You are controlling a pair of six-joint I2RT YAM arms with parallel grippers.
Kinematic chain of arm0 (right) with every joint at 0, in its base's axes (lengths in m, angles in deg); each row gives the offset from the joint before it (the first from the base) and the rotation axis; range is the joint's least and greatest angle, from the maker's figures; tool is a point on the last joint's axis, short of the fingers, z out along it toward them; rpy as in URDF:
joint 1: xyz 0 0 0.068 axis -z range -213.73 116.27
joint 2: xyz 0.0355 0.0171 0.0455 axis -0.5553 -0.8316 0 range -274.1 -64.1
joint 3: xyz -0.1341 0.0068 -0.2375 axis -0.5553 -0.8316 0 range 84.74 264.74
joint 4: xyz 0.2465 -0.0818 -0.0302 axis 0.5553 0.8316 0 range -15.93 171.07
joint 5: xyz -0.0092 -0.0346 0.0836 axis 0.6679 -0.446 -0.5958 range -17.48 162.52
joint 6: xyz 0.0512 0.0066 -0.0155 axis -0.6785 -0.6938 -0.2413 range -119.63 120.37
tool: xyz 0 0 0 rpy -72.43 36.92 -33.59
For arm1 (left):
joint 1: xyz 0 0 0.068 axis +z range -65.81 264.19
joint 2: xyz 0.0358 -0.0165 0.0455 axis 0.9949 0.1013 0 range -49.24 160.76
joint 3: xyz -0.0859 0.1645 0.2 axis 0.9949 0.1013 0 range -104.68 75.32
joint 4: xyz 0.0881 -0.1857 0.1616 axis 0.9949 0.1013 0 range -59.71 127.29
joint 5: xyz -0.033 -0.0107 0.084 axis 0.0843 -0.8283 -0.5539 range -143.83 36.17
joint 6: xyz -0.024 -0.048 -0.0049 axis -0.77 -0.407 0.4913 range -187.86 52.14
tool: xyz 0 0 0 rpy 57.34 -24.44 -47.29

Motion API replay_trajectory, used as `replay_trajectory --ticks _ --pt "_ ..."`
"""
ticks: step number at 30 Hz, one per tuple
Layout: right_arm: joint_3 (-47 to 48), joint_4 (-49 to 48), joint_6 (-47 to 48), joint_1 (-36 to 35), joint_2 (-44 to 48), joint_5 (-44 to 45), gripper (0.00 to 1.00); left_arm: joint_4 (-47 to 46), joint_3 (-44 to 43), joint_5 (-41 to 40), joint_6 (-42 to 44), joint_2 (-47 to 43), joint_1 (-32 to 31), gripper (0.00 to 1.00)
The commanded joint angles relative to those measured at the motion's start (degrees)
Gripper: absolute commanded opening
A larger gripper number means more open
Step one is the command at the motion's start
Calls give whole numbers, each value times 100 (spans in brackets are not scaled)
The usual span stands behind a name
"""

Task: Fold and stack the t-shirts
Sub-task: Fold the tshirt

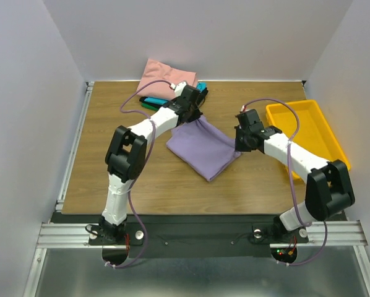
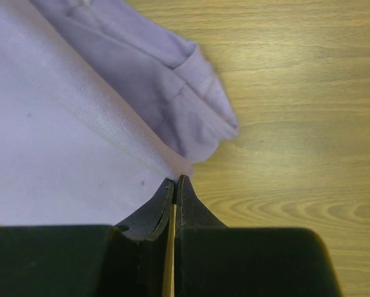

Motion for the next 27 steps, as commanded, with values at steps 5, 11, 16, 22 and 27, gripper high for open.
replay_trajectory --ticks 5,11,16,22,27 --pt "445 -422 36 469 -649 493 40 128 -999 -305 303 617 -6 33" --pt "780 -422 264 496 -730 626 91 252 -1290 -216 620 434 -181 98" --pt "517 -501 124 496 -159 -189 100 173 -615 -260 866 -276 -348 98" --pt "-336 -1634 -17 478 89 -2913 100 -399 1091 39 1007 -955 -366 98" --pt "-547 -1995 -333 443 -315 -3022 100 -232 1531 21 1034 -841 -349 98"
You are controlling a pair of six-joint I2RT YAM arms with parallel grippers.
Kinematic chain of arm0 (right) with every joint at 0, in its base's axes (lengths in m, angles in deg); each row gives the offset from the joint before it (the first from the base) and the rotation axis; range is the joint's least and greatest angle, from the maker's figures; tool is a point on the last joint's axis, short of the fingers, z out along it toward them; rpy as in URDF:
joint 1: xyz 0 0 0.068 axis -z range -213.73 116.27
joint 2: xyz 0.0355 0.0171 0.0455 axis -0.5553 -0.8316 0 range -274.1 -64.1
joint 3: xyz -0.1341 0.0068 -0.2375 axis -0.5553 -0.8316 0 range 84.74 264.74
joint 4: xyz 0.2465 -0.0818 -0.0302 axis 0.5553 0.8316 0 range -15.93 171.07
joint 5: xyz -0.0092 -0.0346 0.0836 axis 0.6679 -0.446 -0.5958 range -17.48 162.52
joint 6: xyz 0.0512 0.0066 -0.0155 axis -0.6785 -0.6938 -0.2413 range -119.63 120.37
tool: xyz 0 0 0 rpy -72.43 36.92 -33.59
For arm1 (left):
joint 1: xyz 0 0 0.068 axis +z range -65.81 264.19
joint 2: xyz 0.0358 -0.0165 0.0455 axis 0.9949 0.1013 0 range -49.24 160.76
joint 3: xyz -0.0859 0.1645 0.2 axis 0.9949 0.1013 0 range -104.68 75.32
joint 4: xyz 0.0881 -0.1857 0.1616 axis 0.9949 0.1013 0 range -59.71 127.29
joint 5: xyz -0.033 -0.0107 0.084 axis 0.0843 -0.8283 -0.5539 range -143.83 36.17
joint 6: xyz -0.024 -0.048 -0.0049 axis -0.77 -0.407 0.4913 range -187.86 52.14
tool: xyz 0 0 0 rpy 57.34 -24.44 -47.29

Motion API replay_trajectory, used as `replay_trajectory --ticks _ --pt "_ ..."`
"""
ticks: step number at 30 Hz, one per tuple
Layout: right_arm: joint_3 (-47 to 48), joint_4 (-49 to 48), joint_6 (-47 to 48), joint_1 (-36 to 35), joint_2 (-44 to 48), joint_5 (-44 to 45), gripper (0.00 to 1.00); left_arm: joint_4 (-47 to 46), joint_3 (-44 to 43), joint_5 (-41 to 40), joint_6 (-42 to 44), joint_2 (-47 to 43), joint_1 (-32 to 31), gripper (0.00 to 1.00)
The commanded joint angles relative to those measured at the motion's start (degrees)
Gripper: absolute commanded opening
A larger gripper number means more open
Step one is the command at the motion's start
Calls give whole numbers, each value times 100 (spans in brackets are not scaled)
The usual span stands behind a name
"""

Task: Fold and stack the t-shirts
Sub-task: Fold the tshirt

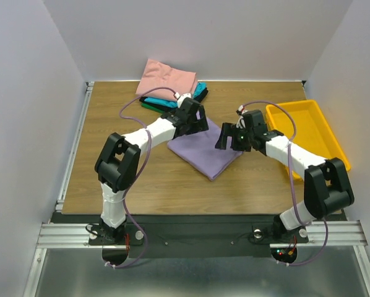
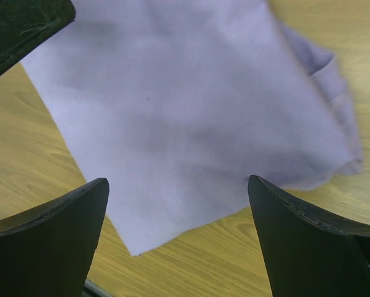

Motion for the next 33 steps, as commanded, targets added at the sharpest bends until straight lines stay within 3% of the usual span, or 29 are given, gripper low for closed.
replay_trajectory --ticks 1,8,14,17,20,26,33 --pt "-134 -625 -235 -27 -309 -584 100 -79 414 1 120 -15 56 98" --pt "-152 -608 -42 -36 -994 -479 100 -456 1484 519 -56 -23 56 98" --pt "-99 -599 318 -27 -1224 -513 100 -834 2926 757 -591 -875 -111 98" --pt "-64 -581 704 -27 -1233 -838 100 -1098 3988 957 -987 -1446 -566 98" --pt "-20 -433 1248 -45 -1206 -1233 100 -1528 4473 1309 -1303 -1816 -988 98" --pt "-187 -239 1461 -89 -733 -884 100 -1302 4616 917 -1647 -2501 -1368 98" --pt "-565 -45 1172 -89 708 -585 100 -598 4300 -120 -1313 -3854 -1368 98"
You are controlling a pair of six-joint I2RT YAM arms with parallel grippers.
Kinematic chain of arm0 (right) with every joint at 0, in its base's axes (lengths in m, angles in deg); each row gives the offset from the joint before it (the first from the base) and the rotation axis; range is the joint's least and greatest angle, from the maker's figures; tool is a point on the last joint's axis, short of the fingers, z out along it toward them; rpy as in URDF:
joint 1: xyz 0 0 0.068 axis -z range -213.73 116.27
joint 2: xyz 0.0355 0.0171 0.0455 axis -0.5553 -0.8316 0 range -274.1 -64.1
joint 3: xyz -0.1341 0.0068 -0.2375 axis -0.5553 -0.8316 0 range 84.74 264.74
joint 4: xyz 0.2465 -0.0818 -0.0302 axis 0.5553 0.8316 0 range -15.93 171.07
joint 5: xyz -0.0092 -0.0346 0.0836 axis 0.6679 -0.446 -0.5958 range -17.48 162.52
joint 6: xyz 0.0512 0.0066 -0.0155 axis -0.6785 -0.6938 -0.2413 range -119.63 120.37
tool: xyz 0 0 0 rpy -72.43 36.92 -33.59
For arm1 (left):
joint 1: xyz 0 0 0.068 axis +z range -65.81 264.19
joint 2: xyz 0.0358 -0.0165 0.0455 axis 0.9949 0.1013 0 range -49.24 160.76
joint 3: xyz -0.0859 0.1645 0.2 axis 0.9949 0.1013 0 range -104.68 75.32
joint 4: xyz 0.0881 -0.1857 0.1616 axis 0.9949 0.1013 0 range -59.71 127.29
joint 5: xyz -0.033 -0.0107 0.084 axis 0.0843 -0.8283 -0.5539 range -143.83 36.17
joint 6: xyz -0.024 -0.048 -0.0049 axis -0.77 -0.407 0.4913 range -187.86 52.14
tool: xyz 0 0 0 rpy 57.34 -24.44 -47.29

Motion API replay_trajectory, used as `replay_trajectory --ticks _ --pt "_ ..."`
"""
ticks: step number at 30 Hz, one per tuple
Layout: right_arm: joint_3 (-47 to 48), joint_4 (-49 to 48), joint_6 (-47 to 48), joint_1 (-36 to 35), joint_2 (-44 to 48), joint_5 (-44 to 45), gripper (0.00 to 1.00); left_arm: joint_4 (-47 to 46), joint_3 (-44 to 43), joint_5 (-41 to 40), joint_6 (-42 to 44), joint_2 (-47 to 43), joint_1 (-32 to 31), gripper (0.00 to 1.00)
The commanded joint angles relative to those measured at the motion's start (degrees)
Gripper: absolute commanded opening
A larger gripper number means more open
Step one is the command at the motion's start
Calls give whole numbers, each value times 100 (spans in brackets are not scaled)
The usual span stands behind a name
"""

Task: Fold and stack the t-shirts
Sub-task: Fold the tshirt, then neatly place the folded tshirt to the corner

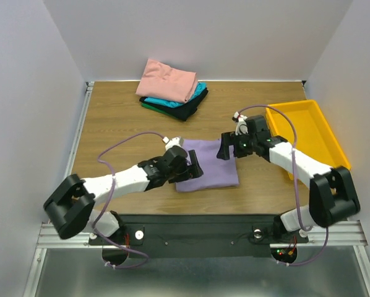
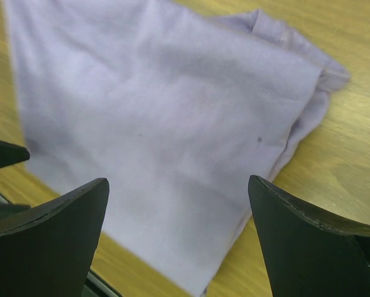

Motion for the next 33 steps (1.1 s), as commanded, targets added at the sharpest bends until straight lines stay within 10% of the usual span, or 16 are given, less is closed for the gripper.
replay_trajectory --ticks 1,25,33 --pt "-77 71 -125 -56 984 279 100 521 -216 -785 151 -821 22 98" --pt "-965 361 -644 -47 2815 798 100 848 -1165 -885 943 1522 1209 97" --pt "-1009 378 -688 -47 2833 903 100 426 -1236 -110 741 1998 999 56"
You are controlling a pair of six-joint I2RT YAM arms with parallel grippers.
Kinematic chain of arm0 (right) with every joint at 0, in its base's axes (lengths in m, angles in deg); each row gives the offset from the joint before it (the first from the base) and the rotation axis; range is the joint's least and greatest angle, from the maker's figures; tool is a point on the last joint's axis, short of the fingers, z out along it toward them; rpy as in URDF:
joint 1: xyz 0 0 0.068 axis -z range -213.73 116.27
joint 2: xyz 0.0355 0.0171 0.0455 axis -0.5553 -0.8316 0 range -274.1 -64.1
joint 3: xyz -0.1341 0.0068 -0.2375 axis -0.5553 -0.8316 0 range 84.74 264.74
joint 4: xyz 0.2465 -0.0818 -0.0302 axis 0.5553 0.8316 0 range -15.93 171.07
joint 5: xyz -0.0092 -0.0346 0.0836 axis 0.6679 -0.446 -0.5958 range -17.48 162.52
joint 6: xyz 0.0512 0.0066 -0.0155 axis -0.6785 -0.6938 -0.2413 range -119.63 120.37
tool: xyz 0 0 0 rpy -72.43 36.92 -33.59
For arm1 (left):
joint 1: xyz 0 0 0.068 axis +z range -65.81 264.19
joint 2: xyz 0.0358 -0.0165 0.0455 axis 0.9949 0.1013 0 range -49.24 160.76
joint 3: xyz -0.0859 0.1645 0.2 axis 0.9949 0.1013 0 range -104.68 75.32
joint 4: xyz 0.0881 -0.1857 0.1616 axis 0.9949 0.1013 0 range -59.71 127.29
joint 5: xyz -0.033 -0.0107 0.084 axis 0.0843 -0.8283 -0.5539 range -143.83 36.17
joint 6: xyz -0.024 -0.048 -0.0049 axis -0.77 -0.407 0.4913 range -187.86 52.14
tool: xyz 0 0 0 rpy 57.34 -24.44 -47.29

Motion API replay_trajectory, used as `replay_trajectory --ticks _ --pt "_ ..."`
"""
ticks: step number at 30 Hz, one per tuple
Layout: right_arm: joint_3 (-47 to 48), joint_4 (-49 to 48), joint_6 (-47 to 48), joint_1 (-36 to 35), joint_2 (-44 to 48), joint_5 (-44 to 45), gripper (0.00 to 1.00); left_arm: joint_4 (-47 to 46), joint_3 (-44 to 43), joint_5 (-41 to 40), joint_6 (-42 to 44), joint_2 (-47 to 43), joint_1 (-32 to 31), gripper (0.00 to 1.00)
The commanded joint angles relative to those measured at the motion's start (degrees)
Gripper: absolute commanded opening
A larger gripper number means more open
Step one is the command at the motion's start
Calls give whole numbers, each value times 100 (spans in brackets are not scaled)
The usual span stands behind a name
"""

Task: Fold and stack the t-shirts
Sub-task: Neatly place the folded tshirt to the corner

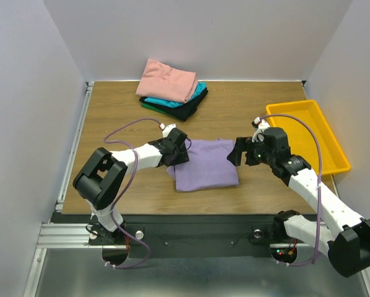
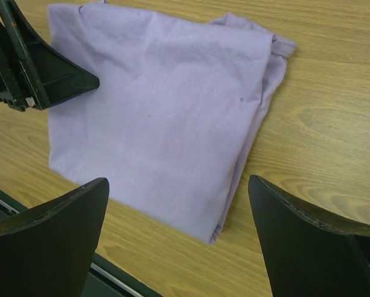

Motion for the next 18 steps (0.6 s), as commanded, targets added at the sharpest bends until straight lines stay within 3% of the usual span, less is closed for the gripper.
replay_trajectory --ticks 1,3,5,9,14,18 --pt "-19 -26 -56 -45 90 180 100 -53 -18 456 -210 311 -230 52" --pt "-28 -17 -65 -45 90 233 100 -70 -62 473 -324 442 -301 39" --pt "-37 -17 -83 -54 98 303 100 -132 -97 491 -377 539 -354 32" --pt "-63 0 -91 -45 125 470 100 -176 -447 456 -282 838 -372 0" --pt "-98 9 -126 -45 151 751 100 -141 -1177 0 430 962 -372 0" --pt "-160 18 -170 -54 213 1111 100 -1 -1985 -598 1510 926 -363 0"
